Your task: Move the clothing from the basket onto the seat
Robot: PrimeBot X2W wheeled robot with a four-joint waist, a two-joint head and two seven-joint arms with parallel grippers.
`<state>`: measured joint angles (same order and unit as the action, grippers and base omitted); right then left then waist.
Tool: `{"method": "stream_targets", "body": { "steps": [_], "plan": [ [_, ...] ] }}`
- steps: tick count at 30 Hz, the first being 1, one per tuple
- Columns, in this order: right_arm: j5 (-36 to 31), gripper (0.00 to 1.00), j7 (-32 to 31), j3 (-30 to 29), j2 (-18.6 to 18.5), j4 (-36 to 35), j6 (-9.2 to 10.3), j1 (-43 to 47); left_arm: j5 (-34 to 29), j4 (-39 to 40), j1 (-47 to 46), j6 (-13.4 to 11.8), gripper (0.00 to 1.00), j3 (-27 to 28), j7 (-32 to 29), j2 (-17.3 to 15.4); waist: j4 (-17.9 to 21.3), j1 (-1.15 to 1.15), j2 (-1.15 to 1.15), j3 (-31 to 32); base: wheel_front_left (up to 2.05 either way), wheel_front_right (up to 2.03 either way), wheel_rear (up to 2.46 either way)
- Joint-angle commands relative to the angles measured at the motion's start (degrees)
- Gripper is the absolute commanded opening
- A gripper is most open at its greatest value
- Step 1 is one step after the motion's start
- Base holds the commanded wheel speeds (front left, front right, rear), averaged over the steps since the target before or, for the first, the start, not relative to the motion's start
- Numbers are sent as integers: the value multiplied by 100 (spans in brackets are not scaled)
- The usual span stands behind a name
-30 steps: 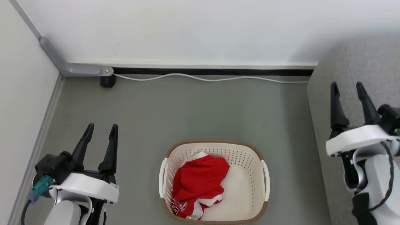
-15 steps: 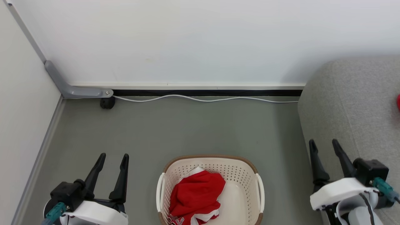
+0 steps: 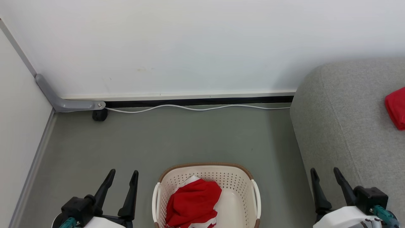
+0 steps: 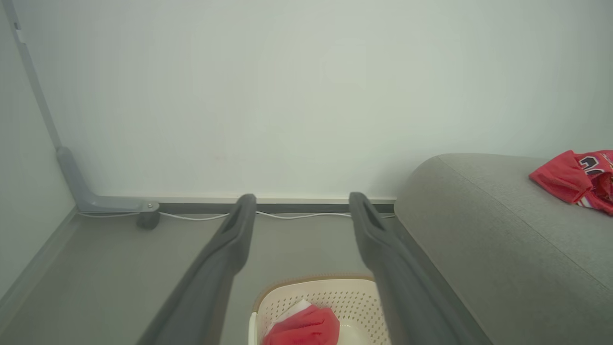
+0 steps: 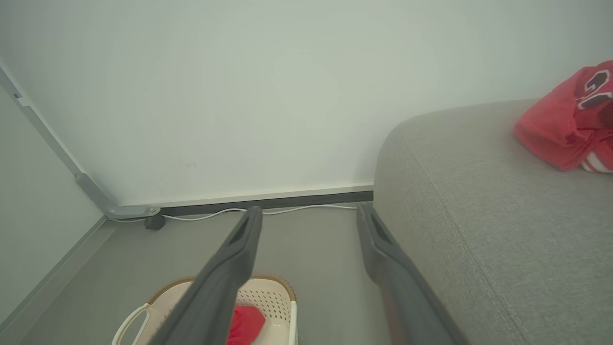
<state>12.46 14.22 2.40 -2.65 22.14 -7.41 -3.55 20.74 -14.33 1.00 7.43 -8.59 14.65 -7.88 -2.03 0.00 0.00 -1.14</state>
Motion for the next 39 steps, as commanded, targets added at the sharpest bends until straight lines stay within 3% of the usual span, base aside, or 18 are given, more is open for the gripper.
{"method": "stream_targets", "body": {
  "steps": [1, 24, 34, 38, 39],
  "plan": [
    [-59, 100, 78, 107, -30, -148, -8, -12, -30, 138, -96, 6, 100, 155, 35, -39, 9, 0, 0, 19, 0, 0, 0],
    [5, 100, 78, 195, -23, -276, -8, -2, 0, -28, -86, 6, 100, -13, 35, 33, 191, 0, 0, -207, 0, 0, 0],
    [-36, 100, 78, 329, -23, -622, -8, -737, 287, -293, -700, 6, 100, -505, 35, 0, 270, 0, 0, -1507, 0, 0, 0],
    [-62, 100, 78, 413, -23, -720, -8, -1087, 407, -518, -1130, 6, 100, -825, 35, -44, 312, 0, 0, -2061, 0, 0, 0],
    [-95, 100, 78, 452, -23, -805, -8, -1343, 488, -707, -1478, 6, 100, -1137, 35, -79, 347, 0, 0, -2459, 0, 0, 0]
  ]
}}
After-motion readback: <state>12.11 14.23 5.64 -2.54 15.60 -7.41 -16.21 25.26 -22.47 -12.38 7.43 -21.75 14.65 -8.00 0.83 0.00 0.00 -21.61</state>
